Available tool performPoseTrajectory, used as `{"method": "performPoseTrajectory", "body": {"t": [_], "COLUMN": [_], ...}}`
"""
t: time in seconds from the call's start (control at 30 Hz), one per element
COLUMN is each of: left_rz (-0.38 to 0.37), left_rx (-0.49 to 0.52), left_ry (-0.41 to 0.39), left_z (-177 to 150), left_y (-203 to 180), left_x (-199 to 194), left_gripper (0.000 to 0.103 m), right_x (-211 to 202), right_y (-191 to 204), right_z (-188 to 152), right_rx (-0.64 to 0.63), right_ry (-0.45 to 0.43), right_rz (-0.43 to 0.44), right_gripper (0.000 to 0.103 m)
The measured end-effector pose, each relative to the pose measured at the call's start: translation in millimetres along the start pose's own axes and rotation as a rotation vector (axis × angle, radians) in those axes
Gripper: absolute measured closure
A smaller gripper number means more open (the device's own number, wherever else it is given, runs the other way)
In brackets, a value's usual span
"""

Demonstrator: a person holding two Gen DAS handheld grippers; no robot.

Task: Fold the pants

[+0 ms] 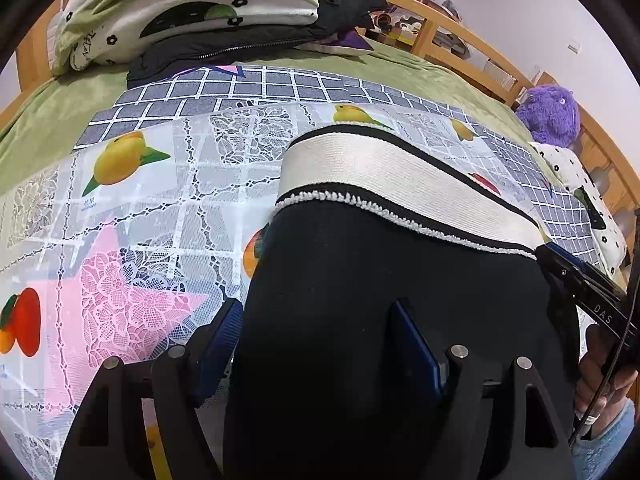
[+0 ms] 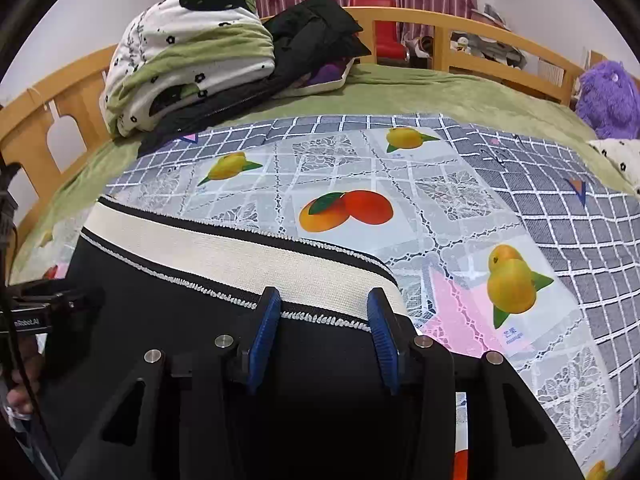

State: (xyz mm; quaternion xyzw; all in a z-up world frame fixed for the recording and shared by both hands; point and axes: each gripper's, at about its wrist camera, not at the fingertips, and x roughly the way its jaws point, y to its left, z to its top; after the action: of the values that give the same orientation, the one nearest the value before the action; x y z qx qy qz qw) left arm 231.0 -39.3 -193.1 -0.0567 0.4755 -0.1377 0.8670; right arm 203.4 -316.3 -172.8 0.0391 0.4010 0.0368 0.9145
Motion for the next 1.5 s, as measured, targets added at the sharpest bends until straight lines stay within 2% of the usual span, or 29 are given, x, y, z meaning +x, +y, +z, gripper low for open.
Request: {"method": "performPoseTrajectory", "body": {"t": [0.37, 0.7, 0.8, 0.87, 1.0, 1.07, 1.17, 1.23, 1.3, 1.37, 1.43, 1.5], "left_rz": [0.004, 0.006, 0.006, -0.001, -0.028, -0.043, -0.055, -0.072, -0.064, -0.040, -0.116, -0.146], "left_rx": [-0.008, 0.002, 0.000, -0.006, -0.031, -0.023, 0.005, -0.001, -0.009, -0.027, -0.057, -0.059], "left_ry": [-0.011, -0.015, -0.010, 0.002, 0.018, 0.016, -0.056, -0.126, -0.147, -0.125, -0.059, -0.008], "left_z": [-5, -5, -4, -4, -3, -1, 8, 16, 24, 32, 34, 34], "left_y": [-3, -4, -4, -3, 1, 1, -1, 3, 8, 15, 21, 19], "left_x": [1, 2, 3, 4, 7, 5, -11, -26, -30, -23, -7, 9], "left_gripper": [0.026, 0.026, 0.023, 0.020, 0.019, 0.024, 0.034, 0.034, 0.034, 0.034, 0.034, 0.032], "right_x": [-6, -7, -6, -6, -6, -7, -15, -27, -29, -24, -11, 8], "right_y": [-3, -4, -3, -2, -1, -2, -2, -11, -24, -33, -44, -53], "right_z": [-5, -6, -6, -6, -6, -6, 0, 5, 8, 9, 8, 7], "right_rx": [0.020, 0.033, 0.026, 0.020, 0.015, 0.021, 0.012, 0.037, 0.068, 0.089, 0.124, 0.164], "right_ry": [-0.040, -0.034, -0.029, -0.028, -0.027, -0.029, -0.034, -0.067, -0.068, -0.044, 0.000, 0.046], "right_rz": [0.020, 0.051, 0.051, 0.057, 0.059, 0.062, 0.054, 0.062, 0.045, 0.027, 0.045, 0.085], "right_gripper": [0.056, 0.052, 0.050, 0.048, 0.047, 0.047, 0.057, 0.057, 0.057, 0.057, 0.057, 0.058]}}
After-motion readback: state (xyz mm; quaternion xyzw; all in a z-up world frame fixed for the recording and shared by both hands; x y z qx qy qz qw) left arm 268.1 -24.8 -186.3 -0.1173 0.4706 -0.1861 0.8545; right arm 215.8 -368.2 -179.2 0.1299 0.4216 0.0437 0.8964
